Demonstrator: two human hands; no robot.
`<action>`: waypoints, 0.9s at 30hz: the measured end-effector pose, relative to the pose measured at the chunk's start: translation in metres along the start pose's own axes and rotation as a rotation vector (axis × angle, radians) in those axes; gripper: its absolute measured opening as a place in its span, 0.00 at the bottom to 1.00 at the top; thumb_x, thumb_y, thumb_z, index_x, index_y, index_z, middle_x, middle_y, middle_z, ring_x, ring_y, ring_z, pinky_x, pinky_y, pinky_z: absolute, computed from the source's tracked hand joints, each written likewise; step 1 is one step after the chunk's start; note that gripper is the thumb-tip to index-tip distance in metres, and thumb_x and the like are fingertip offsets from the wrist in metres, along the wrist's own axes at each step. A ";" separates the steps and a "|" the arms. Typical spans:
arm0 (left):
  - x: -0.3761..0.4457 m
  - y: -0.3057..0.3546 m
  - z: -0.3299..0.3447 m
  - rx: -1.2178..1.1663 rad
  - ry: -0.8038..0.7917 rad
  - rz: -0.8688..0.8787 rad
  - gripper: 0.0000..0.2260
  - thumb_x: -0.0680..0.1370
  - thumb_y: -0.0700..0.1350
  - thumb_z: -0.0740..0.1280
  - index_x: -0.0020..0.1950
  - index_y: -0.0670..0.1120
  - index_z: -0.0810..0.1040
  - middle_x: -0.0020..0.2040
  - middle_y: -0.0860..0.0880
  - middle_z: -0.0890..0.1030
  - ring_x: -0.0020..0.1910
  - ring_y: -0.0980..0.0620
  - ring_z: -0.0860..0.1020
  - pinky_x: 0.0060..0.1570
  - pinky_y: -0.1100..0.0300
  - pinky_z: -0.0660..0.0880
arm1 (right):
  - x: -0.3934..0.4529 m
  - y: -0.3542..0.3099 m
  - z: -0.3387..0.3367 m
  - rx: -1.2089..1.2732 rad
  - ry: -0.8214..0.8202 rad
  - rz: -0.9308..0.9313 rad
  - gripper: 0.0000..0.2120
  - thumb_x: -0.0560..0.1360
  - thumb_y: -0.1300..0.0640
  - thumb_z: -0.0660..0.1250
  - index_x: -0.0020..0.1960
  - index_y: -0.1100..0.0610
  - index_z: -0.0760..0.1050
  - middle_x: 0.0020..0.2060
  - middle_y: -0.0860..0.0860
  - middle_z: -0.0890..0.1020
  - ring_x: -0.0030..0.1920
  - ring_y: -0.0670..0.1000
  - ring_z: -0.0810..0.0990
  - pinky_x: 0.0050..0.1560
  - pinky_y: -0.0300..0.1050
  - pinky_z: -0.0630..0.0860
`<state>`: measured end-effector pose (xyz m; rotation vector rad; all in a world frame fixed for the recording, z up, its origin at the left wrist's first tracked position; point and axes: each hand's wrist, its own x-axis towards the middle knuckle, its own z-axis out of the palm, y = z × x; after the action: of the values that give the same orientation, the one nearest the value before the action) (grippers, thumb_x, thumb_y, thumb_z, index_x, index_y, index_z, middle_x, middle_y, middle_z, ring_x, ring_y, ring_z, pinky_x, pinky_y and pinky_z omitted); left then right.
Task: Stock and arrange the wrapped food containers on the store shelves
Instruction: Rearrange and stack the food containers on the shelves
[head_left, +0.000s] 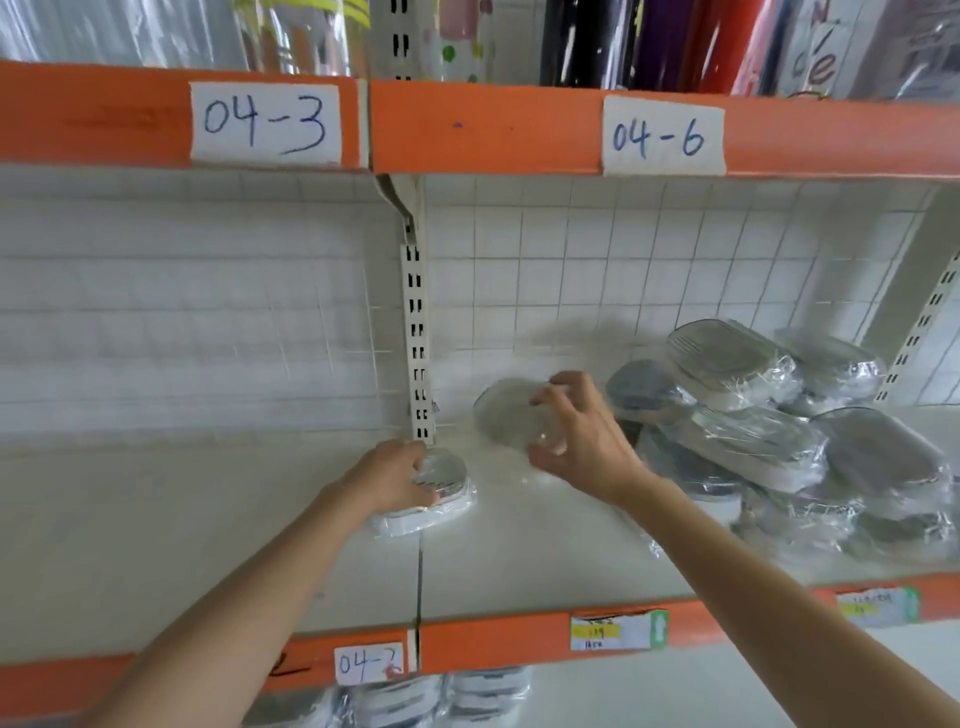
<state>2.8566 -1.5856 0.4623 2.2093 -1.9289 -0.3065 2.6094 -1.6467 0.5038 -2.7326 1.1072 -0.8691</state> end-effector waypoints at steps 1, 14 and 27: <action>-0.004 -0.009 -0.003 0.001 0.019 -0.010 0.22 0.71 0.53 0.72 0.60 0.45 0.72 0.56 0.47 0.75 0.52 0.49 0.73 0.48 0.59 0.70 | -0.003 -0.006 0.006 0.085 -0.097 -0.013 0.27 0.68 0.53 0.74 0.64 0.59 0.71 0.64 0.58 0.64 0.58 0.59 0.71 0.58 0.51 0.72; -0.041 -0.069 -0.015 0.165 -0.084 -0.226 0.39 0.63 0.63 0.75 0.68 0.48 0.67 0.60 0.47 0.67 0.63 0.48 0.68 0.61 0.53 0.69 | 0.015 -0.050 0.093 -0.126 -0.628 0.153 0.51 0.70 0.35 0.66 0.76 0.61 0.43 0.74 0.57 0.54 0.74 0.58 0.53 0.72 0.52 0.52; -0.046 -0.066 0.003 0.007 0.090 -0.387 0.47 0.61 0.56 0.80 0.73 0.46 0.60 0.70 0.48 0.66 0.68 0.47 0.65 0.63 0.55 0.64 | 0.015 -0.046 0.129 -0.147 -0.319 0.026 0.41 0.70 0.39 0.65 0.72 0.60 0.54 0.65 0.56 0.65 0.65 0.57 0.64 0.64 0.49 0.59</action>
<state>2.9129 -1.5314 0.4422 2.5437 -1.4510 -0.2492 2.7148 -1.6410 0.4153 -2.8296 1.1763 -0.3403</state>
